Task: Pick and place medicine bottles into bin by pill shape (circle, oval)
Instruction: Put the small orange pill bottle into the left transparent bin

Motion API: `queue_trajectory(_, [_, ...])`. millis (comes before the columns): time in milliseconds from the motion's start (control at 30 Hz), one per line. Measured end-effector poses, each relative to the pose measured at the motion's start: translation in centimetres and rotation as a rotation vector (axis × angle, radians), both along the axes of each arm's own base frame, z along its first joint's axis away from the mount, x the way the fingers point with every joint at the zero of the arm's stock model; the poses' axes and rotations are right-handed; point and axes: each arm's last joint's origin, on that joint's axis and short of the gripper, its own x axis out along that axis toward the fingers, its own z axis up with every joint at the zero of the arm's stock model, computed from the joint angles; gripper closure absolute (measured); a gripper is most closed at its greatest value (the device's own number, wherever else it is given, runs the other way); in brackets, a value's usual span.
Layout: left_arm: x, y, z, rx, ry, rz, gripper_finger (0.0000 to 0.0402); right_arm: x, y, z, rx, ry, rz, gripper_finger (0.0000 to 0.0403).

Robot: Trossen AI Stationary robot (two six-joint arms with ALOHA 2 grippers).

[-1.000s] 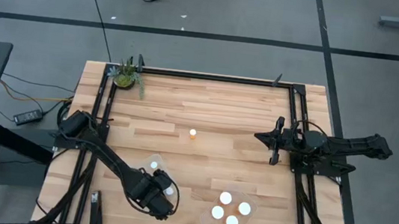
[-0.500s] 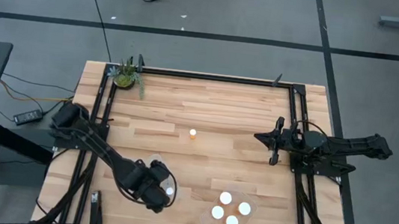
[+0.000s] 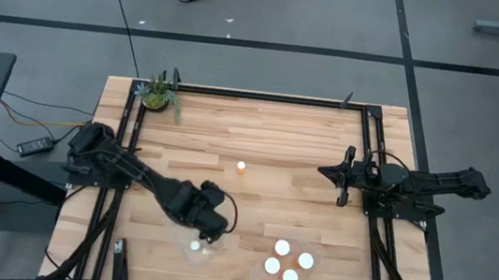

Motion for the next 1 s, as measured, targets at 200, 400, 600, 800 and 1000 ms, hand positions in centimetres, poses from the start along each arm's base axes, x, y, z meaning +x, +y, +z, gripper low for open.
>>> queue_trajectory(200, [1.1, 1.9, 0.0, 0.014, -0.01, -0.024, 0.0173, 0.0, 0.0, 0.0, 0.0, 0.0, 0.0, 0.0383])
queue_trajectory(400, [1.9, 3.7, 0.1, 0.026, -0.015, -0.034, 0.0173, 0.0, 0.0, 0.0, 0.0, 0.0, 0.0, 0.0383])
queue_trajectory(600, [2.5, 5.0, 0.1, 0.033, -0.03, -0.055, 0.0173, 0.0, 0.0, 0.0, 0.0, 0.0, 0.0, 0.0383])
queue_trajectory(800, [3.0, 6.7, 0.1, 0.052, -0.028, -0.078, 0.0171, 0.0, 0.0, 0.0, 0.0, 0.0, 0.0, 0.0383])
queue_trajectory(1000, [3.9, 8.6, 0.2, 0.069, -0.052, -0.095, 0.017, 0.0, 0.0, 0.0, 0.0, 0.0, 0.0, 0.0383])
